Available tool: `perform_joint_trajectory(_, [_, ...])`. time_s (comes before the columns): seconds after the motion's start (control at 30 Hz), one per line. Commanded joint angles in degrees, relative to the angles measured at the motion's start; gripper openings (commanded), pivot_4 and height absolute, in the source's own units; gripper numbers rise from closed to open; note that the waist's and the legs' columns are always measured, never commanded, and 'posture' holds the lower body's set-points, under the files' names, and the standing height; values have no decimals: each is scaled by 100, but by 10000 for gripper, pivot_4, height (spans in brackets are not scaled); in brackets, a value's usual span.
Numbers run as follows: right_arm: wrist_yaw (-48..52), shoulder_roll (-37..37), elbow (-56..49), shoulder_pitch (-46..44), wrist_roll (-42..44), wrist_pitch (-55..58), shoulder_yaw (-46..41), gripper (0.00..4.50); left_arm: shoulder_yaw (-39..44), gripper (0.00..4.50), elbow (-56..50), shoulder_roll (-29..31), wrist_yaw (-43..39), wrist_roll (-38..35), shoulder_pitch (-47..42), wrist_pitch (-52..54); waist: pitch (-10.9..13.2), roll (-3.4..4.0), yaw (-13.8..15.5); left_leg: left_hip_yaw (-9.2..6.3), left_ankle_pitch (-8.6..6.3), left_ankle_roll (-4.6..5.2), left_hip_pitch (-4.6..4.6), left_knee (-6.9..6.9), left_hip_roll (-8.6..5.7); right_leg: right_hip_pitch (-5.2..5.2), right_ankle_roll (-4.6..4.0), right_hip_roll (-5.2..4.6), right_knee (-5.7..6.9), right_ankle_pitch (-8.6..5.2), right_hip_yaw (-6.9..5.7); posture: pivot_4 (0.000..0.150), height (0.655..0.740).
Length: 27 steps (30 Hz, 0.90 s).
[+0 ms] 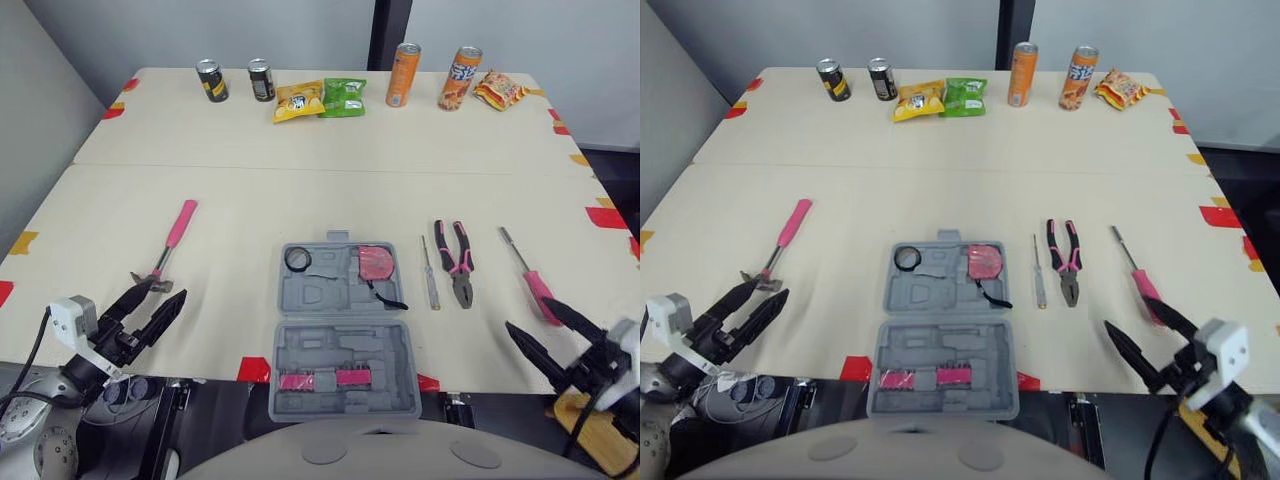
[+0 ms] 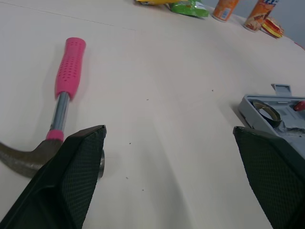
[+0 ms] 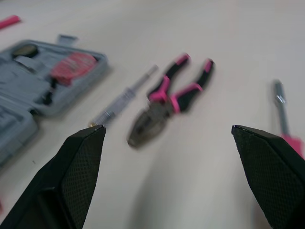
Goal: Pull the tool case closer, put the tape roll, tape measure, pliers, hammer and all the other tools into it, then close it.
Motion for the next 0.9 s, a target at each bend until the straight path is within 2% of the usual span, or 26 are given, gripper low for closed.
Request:
perform_joint_trajectory(0.03, [-30,-248,-499,-346,183,324,165,44651,7,45000,-219,278,-286,-96,-142,121,-1,2,1,0,0,1,0,3,0,1,0,0,2,0,-1,1500,7400])
perform_joint_trajectory(0.23, [-687,-591,-896,-902,-56,1100,350,44651,-287,45000,-872,747,-1334,-603,-396,572,-2,0,56,-4,2,3,-4,12,-1,1,-1,-2,4,1,-5,1500,7400])
perform_joint_trajectory(0.4, [-1418,-476,-1256,-721,-453,1618,513,44651,-775,45000,-1506,1120,-1780,-782,-845,997,-3,3,100,-4,2,3,-2,14,-1,0,-2,-3,12,1,-7,1500,7400])
perform_joint_trajectory(0.57, [-2774,89,-1832,-525,-929,2428,840,44651,-1195,45000,-1765,1418,-2313,-760,-1334,1102,-3,6,80,-3,3,3,-4,14,-1,-11,-5,-2,25,-1,-6,1500,7400])
perform_joint_trajectory(0.73, [-3475,623,-2301,-378,-1060,2925,1304,44651,-1463,45000,-1642,1695,-2903,-624,-1774,1017,-4,15,1,0,2,0,-1,17,-1,-15,-5,-2,40,-1,-1,1500,7400])
perform_joint_trajectory(0.9, [-4127,1066,-2228,-575,-1458,2960,1611,44651,-1603,45000,-1512,1735,-3114,-529,-2027,978,-5,15,-18,1,2,-3,-2,18,-3,-17,-5,-3,40,-1,0,1500,7400])
